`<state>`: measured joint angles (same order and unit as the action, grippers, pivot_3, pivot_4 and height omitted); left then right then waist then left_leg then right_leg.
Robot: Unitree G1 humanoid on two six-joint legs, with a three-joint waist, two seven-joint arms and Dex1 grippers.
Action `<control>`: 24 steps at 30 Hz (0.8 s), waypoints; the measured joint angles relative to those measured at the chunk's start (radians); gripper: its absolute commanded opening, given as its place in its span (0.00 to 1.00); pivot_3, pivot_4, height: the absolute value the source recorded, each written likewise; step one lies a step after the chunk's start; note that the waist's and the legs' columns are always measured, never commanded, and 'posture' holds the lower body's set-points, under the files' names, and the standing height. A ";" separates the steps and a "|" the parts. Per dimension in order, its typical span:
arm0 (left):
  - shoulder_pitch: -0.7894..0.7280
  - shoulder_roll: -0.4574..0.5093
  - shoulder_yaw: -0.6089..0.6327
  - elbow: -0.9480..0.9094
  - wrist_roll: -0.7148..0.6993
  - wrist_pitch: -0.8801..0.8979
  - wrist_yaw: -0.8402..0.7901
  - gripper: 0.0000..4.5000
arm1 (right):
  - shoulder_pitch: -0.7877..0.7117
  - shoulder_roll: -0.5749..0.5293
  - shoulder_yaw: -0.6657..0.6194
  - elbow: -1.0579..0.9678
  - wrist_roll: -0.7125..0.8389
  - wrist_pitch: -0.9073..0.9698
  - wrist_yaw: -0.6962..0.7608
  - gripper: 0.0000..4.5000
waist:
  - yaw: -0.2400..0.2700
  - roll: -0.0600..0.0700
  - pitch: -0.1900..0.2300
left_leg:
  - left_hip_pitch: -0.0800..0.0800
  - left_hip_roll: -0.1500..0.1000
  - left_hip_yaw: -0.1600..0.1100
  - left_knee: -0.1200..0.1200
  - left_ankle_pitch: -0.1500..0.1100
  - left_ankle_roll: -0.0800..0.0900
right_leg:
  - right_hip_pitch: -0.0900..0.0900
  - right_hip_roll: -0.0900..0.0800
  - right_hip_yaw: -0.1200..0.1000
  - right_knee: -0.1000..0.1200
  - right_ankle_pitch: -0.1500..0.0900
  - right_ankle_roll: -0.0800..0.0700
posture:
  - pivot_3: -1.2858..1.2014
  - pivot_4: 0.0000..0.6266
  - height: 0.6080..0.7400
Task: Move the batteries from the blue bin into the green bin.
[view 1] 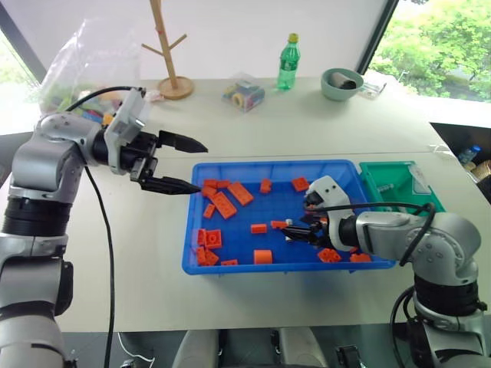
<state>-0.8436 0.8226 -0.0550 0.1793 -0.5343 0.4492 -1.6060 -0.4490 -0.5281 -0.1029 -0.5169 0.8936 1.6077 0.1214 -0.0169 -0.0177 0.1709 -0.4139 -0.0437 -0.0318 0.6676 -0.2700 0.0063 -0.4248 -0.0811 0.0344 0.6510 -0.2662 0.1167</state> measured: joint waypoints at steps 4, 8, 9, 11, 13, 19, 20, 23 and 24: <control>0.000 0.000 0.000 0.000 0.001 0.000 -0.001 1.00 | 0.000 0.004 0.001 0.003 -0.020 0.000 -0.030 0.74 | 0.000 0.000 0.000 | 0.000 0.001 -0.001 -0.001 0.000 0.000 | 0.000 0.001 0.000 0.001 0.000 0.000 | 0.52 0.24 0.90; 0.000 0.000 0.000 0.000 0.002 0.000 -0.001 1.00 | 0.001 0.011 0.027 0.003 -0.035 0.000 -0.036 0.74 | -0.001 0.000 0.000 | 0.000 0.001 0.000 -0.001 0.000 0.000 | -0.001 0.001 0.000 0.001 0.000 0.000 | 0.52 0.24 0.90; 0.000 0.000 0.000 0.000 0.002 0.000 -0.001 1.00 | 0.000 0.011 0.044 0.002 -0.047 0.000 -0.036 0.74 | -0.001 0.000 0.000 | 0.000 0.001 0.000 -0.001 0.000 0.000 | -0.001 0.001 0.000 0.001 0.000 0.000 | 0.52 0.24 0.90; 0.000 0.000 0.000 0.000 0.002 0.000 -0.001 1.00 | 0.000 0.011 0.079 -0.003 -0.068 0.000 -0.036 0.74 | -0.001 0.000 0.000 | 0.000 0.001 0.000 0.000 0.000 0.000 | -0.001 0.002 0.000 0.001 0.000 0.000 | 0.52 0.24 0.90; 0.000 0.000 0.000 0.000 0.002 0.001 -0.001 1.00 | -0.002 0.011 0.102 -0.018 -0.085 0.000 -0.032 0.74 | 0.000 0.000 0.000 | 0.000 0.001 0.000 0.000 0.000 0.000 | -0.001 0.002 0.000 0.001 0.000 0.000 | 0.52 0.24 0.90; 0.000 0.000 0.000 0.000 0.002 0.002 0.001 1.00 | -0.003 -0.026 0.178 -0.047 -0.144 -0.033 0.003 0.74 | -0.001 0.000 0.000 | 0.000 0.001 0.000 0.000 0.000 0.000 | 0.000 0.002 0.000 0.001 0.000 0.000 | 0.52 0.24 0.90; 0.000 0.000 0.000 0.000 0.002 0.003 0.002 1.00 | -0.003 -0.033 0.186 -0.046 -0.156 -0.044 0.011 0.63 | -0.001 0.000 0.000 | 0.001 0.001 0.000 0.000 0.000 0.000 | 0.000 0.002 0.000 0.001 0.000 0.000 | 0.52 0.24 0.90; 0.000 0.000 0.001 0.000 0.002 0.003 0.007 1.00 | 0.001 -0.043 0.195 -0.041 -0.185 -0.063 0.024 0.37 | 0.000 0.000 0.000 | 0.001 0.001 0.000 0.000 0.000 0.000 | 0.000 0.002 0.000 0.001 0.000 0.000 | 0.52 0.24 0.90; 0.000 0.000 0.001 0.000 0.002 0.003 0.008 1.00 | 0.003 -0.046 0.197 -0.038 -0.195 -0.070 0.028 0.26 | 0.000 0.000 0.000 | 0.001 0.001 0.000 0.000 0.000 0.000 | 0.000 0.002 0.000 0.001 0.000 0.000 | 0.52 0.24 0.90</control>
<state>-0.8440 0.8227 -0.0541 0.1795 -0.5323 0.4522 -1.5975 -0.4459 -0.5740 0.0938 -0.5550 0.6987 1.5376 0.1496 -0.0172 -0.0177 0.1709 -0.4132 -0.0428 -0.0321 0.6673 -0.2700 0.0063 -0.4249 -0.0792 0.0343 0.6520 -0.2662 0.1166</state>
